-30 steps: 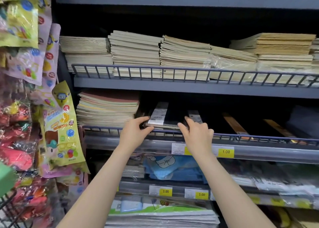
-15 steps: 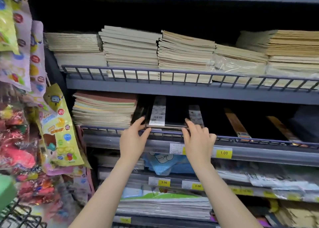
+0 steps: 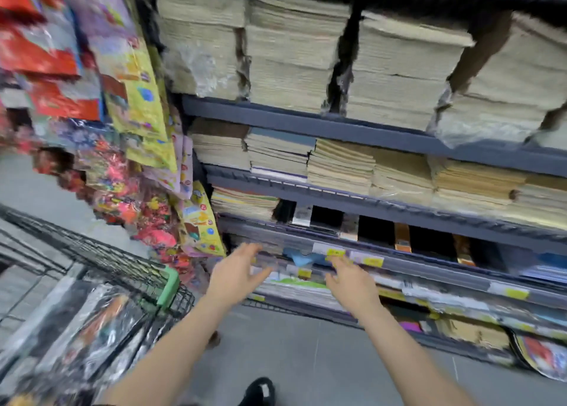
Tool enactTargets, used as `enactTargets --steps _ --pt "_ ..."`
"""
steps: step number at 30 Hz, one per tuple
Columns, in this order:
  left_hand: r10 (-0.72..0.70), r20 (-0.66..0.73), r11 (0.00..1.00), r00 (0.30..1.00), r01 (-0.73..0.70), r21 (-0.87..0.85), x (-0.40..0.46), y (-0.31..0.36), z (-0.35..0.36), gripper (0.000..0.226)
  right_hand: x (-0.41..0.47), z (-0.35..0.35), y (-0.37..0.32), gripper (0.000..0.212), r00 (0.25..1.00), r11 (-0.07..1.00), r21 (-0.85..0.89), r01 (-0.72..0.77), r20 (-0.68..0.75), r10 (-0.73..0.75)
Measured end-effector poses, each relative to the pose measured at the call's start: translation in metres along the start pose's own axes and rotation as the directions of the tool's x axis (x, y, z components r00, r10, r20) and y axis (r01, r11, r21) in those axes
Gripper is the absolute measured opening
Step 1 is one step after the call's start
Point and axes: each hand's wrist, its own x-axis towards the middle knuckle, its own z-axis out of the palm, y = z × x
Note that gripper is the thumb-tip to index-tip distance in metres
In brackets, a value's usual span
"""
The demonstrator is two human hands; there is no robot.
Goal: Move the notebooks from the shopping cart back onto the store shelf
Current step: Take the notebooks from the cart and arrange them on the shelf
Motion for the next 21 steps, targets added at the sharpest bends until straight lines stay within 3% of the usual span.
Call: enactTargets --steps 5,11,15,21 --pt "-0.006 -0.002 0.995 1.0 0.006 0.102 -0.104 -0.006 -0.067 0.061 -0.062 -0.034 -0.045 0.046 0.967 0.996 0.025 0.08 0.243 -0.084" --pt "-0.216 -0.038 0.972 0.976 0.219 0.089 -0.186 -0.056 -0.109 0.079 -0.104 -0.023 -0.106 0.044 0.921 0.984 0.099 0.148 0.35 -0.174" --pt "-0.282 -0.065 0.955 0.957 0.287 0.078 -0.234 -0.092 -0.123 0.052 -0.132 -0.004 -0.154 0.042 0.915 0.978 0.114 0.173 0.349 -0.203" --pt "-0.363 -0.09 0.931 0.928 0.358 -0.068 -0.313 -0.18 -0.152 0.054 -0.174 0.034 -0.239 0.037 0.926 0.968 0.171 0.182 0.302 -0.227"
